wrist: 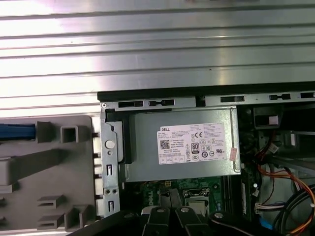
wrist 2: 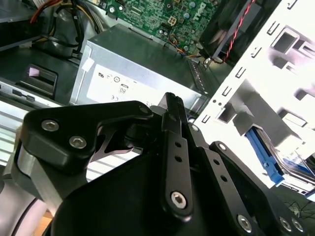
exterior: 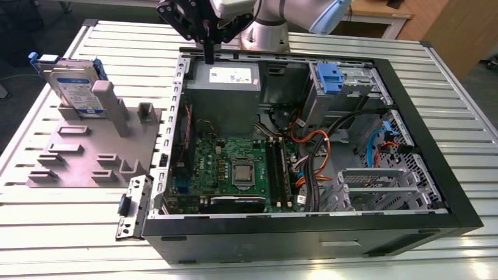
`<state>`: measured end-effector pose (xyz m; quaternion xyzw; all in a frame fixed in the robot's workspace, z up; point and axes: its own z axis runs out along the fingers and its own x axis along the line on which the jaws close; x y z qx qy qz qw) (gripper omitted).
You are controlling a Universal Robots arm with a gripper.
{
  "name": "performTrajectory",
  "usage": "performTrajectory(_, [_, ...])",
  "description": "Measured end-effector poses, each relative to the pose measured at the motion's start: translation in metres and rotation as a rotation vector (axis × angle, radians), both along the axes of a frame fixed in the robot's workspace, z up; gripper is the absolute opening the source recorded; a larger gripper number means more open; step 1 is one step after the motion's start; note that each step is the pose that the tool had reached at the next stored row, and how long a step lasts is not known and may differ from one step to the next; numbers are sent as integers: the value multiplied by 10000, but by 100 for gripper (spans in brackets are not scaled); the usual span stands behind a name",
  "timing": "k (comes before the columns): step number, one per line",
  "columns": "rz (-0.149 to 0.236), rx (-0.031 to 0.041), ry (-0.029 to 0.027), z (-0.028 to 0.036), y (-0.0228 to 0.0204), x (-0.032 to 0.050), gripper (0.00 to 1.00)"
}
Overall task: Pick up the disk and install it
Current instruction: 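Reach for the disk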
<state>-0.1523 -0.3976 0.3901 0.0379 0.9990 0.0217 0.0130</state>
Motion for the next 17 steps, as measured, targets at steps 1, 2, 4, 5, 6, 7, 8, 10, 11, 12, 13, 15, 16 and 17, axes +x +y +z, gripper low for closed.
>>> performTrajectory(1, [0, 0, 0, 0, 6, -4, 11])
performTrajectory(2, [0, 2, -1, -1, 12, -7, 11])
performTrajectory(4, [0, 1, -1, -1, 18, -15, 11])
performTrajectory(5, [1, 0, 0, -1, 18, -25, 11])
performTrajectory(6, [1, -1, 1, -1, 19, -39, 11])
performTrajectory(7, [1, 0, 0, -2, 19, -55, 11])
performTrajectory(8, [1, 0, 0, -3, 19, -69, 11])
performTrajectory(10, [0, 0, 0, -3, 19, -89, 11])
performTrajectory(11, [0, 1, -1, -4, 19, -99, 11])
performTrajectory(12, [0, 0, -1, -4, 19, -110, 11])
performTrajectory(13, [0, 1, -1, -4, 19, -123, 11])
performTrajectory(15, [0, 1, -1, -5, 24, -142, 11])
performTrajectory(16, [0, 1, -1, -5, 27, -149, 11])
performTrajectory(17, [0, -1, 0, -5, 32, -153, 11])
